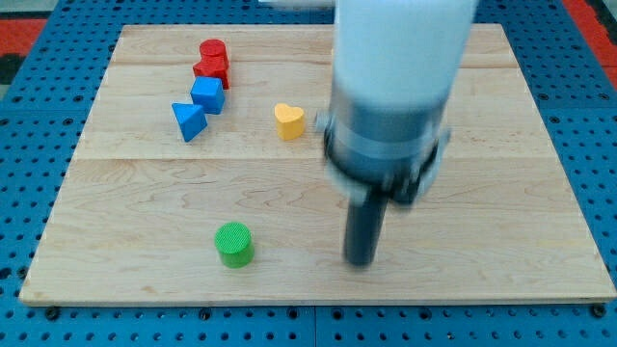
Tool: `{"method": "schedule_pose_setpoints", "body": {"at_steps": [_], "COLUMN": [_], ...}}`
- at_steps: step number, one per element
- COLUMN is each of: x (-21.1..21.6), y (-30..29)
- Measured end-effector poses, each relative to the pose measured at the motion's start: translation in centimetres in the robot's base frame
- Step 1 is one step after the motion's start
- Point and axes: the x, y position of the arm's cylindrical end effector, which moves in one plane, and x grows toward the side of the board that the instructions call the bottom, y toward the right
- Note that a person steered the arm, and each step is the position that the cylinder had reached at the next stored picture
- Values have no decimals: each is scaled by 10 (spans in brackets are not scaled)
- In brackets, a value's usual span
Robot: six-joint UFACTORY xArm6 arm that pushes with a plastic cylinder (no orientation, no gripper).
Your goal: Move the green circle towards the green star
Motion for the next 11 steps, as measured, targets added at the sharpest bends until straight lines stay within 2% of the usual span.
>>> {"method": "schedule_pose_setpoints", "body": {"at_steps": [1, 2, 3, 4, 5, 6, 7, 8, 9, 10, 11], "x": [0, -49, -15, -1, -48, -80, -107, -61, -70, -115, -142], "y": [-55, -67, -60, -112, -118, -59, -32, -85, -113, -92, -55]}}
